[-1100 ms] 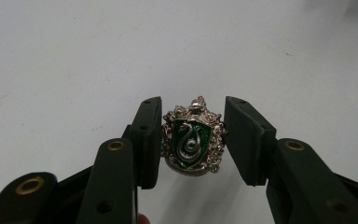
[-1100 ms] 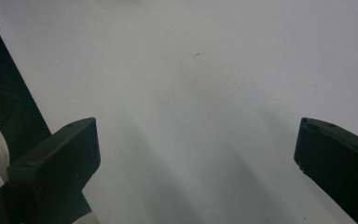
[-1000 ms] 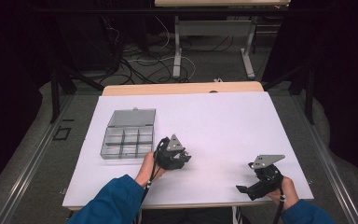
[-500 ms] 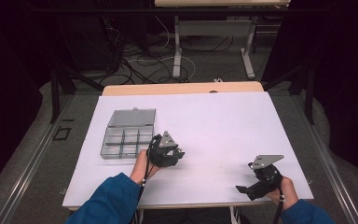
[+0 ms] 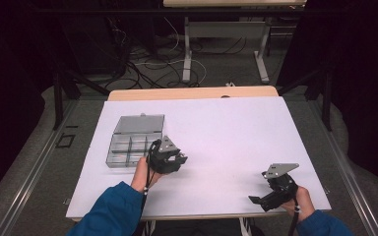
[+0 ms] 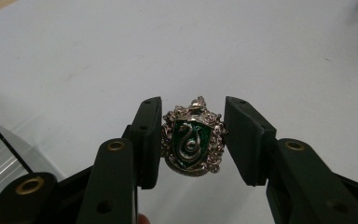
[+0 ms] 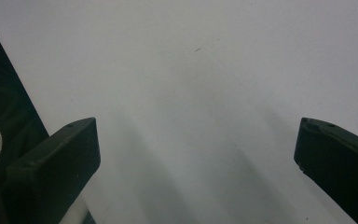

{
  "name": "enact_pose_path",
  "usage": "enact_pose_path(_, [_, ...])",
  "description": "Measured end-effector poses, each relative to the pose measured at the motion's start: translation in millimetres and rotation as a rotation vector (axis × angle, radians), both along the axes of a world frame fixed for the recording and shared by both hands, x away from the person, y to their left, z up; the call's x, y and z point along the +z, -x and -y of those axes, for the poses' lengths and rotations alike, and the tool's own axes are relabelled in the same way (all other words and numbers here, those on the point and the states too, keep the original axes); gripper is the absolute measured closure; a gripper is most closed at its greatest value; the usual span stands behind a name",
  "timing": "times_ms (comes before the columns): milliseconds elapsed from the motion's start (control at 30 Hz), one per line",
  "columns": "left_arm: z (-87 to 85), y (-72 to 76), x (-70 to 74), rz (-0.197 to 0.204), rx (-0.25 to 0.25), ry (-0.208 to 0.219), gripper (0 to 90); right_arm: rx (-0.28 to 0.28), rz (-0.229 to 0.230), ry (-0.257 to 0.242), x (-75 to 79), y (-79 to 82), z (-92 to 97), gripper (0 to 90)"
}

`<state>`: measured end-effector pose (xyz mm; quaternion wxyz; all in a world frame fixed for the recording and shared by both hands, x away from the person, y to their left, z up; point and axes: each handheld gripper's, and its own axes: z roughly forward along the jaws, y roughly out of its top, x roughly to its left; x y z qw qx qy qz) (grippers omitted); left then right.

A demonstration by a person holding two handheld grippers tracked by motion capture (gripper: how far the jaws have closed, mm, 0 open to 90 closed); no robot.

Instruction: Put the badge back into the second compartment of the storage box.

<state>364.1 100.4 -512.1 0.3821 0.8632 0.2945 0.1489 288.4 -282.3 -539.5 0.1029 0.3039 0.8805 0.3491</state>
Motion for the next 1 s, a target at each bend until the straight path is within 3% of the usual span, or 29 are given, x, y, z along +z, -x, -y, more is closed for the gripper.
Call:
enact_pose_path(267, [-7.9, 1.1, 0.5, 0.006, 0.026, -0.005, 58.6, -0.011, -0.017, 0.002, -0.6, 1.3, 1.0, 0.0])
enact_pose_path(433, [-14.3, 0.5, 0.5, 0.004, 0.041, -0.003, 58.6, -0.01, -0.005, 0.001, -0.6, 0.3, 1.9, 0.0])
enact_pose_path(467, [-15.8, 0.5, 0.6, 0.005, 0.045, -0.007, 58.6, -0.017, 0.011, -0.025, -2.4, 0.4, 0.5, 0.0])
enact_pose_path(500, [-17.1, 0.9, 0.5, 0.007, 0.049, -0.006, 58.6, -0.009, -0.005, 0.002, -0.4, 0.3, 0.8, 0.0])
enact_pose_path(633, [-22.7, 3.8, 1.1, 0.007, 0.057, -0.004, 58.7, -0.009, -0.005, 0.011, -0.3, -0.1, -1.1, 0.1])
enact_pose_path(967, [-37.6, 1.4, 6.5, 0.025, 0.097, 0.003, 58.6, -0.004, 0.006, 0.0, -1.9, 0.4, 0.5, 0.1])
enact_pose_path(1000, [-38.8, 0.9, 6.3, 0.024, 0.105, 0.008, 58.6, -0.013, -0.011, 0.007, -0.7, 1.4, 0.8, 0.1])
